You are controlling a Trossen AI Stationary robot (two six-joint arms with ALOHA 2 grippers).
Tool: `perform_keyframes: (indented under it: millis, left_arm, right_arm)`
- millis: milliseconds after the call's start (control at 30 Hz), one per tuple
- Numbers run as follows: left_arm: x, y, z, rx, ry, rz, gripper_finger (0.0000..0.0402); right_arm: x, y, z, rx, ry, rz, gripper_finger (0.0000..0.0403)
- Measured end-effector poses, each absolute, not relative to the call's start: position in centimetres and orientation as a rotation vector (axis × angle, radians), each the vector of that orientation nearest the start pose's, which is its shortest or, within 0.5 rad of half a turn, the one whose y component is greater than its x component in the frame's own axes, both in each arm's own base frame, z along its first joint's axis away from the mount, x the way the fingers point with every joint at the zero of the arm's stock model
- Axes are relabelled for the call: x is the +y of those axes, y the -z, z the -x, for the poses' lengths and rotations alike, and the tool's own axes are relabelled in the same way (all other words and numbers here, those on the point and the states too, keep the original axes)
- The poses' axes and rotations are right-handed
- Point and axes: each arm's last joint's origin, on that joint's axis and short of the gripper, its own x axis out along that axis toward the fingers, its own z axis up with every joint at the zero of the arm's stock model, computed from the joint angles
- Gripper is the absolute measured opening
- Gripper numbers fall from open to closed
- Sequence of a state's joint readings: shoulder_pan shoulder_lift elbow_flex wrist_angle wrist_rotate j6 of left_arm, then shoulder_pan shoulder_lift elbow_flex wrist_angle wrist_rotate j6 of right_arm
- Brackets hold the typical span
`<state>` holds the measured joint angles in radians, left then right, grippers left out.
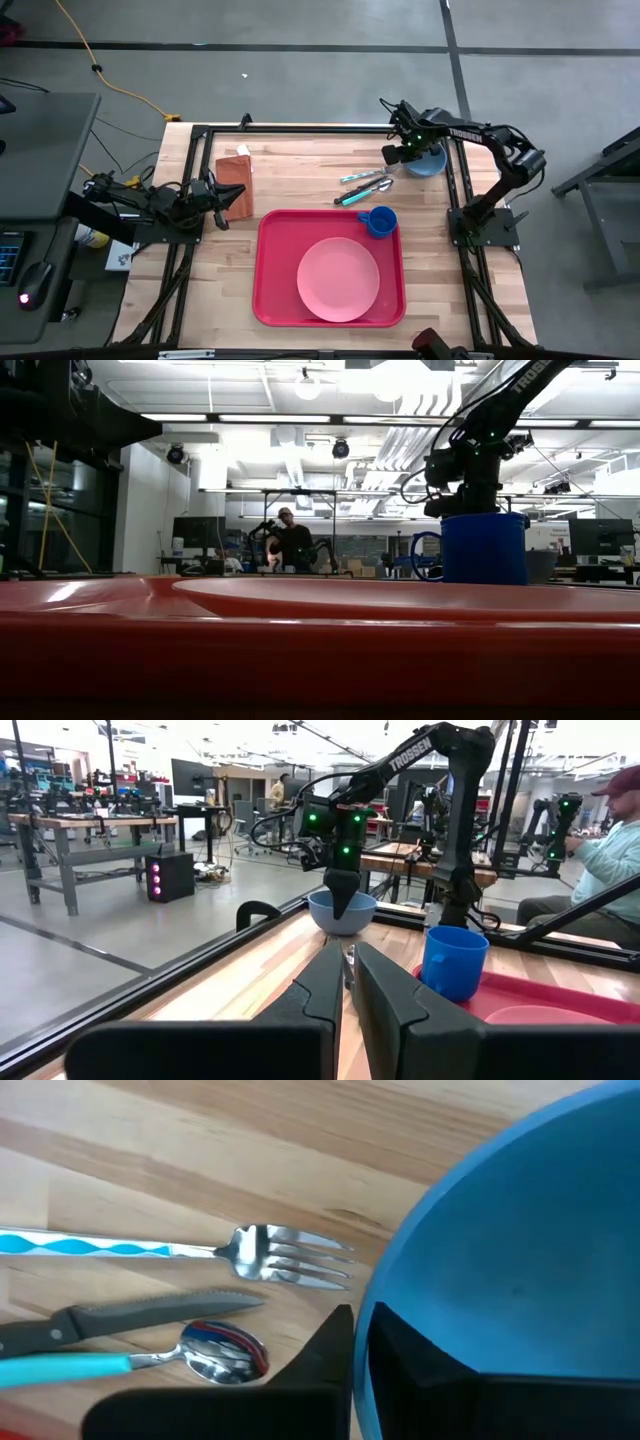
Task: Set up tray
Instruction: Put the blue bowl on top of the pink plate on the serving tray
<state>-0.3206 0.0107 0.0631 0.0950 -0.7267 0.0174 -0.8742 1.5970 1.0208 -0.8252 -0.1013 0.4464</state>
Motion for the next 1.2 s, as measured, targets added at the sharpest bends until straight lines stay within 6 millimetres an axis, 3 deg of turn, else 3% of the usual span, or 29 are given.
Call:
perform_keyframes:
  millis: [367,533,667,967,1200]
  left_arm:
    - [-0.9,-19.2,-8.8,-0.125,-0.406,0.057,0.0060]
    - [-0.9,-19.2,-8.8,-0.125,-0.407,0.057,0.0060]
    - [-0.9,-19.2,-8.8,-0.125,-0.406,0.057,0.0060]
    - [-0.9,-19.2,-8.8,-0.124,-0.406,0.055,0.0060]
    - [-0.9,-19.2,-8.8,-0.124,-0.406,0.053,0.0060]
  right_arm:
    - [-21.0,-19.0,-18.3,1.155,0.924,-1.035,0.0001]
    - [-20.2,-20.0,-18.4,1.166,0.903,-1.031,0.0000]
    - [-19.8,-22.6,-18.5,1.164,0.913,-0.987,0.0001]
    - [-19.2,-30.8,-19.2,1.100,0.940,-0.849,0.0001]
    - [-17.6,-36.5,-20.5,0.994,0.861,-0.772,0.0001]
